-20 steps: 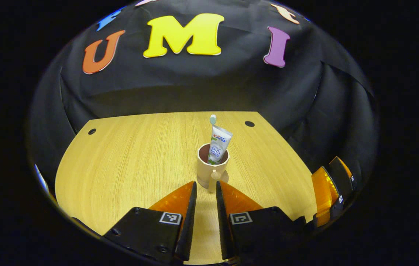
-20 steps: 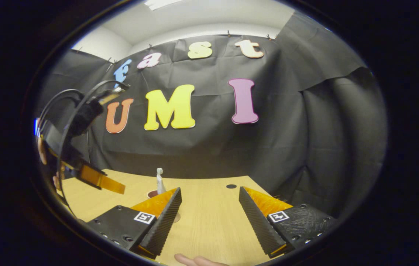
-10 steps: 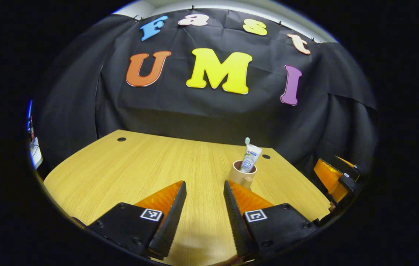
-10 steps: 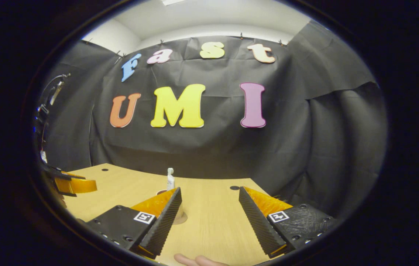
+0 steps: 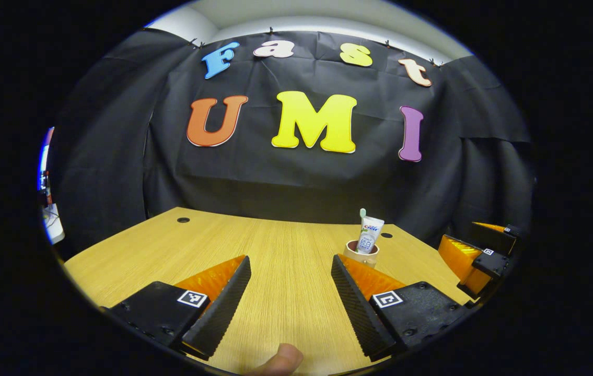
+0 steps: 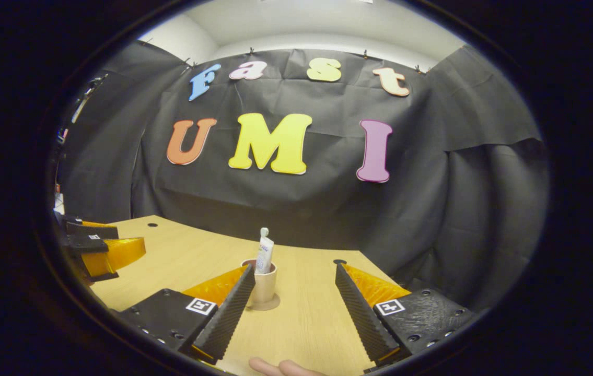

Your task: Put the toothbrush and toothpaste on the desktop into the cup, then pick up the cup and place it on the coaster on the desktop.

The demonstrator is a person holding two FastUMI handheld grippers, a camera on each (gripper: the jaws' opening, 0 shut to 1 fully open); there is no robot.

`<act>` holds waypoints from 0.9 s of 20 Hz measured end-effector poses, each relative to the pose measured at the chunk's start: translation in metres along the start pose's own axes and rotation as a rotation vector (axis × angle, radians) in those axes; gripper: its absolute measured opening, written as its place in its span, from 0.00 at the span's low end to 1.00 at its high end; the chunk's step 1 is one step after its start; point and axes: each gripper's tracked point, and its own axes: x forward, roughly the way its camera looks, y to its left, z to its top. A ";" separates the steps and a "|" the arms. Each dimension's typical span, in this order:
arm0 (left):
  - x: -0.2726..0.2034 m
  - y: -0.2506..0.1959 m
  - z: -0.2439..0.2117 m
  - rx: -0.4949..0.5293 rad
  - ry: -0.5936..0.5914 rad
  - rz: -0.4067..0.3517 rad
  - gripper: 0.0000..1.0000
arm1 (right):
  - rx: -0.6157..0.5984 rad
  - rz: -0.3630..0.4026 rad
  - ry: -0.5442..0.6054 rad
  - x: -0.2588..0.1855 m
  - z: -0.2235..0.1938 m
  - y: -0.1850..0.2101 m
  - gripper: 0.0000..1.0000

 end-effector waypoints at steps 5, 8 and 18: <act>0.002 0.000 0.001 0.033 -0.039 0.021 0.99 | 0.022 0.004 0.048 0.003 -0.015 0.002 0.95; 0.004 -0.001 -0.004 0.023 -0.029 0.021 0.98 | 0.022 -0.011 0.019 0.001 -0.008 -0.005 0.96; 0.010 -0.007 -0.014 0.020 -0.006 0.009 0.99 | 0.020 0.005 0.029 0.001 -0.013 0.002 0.96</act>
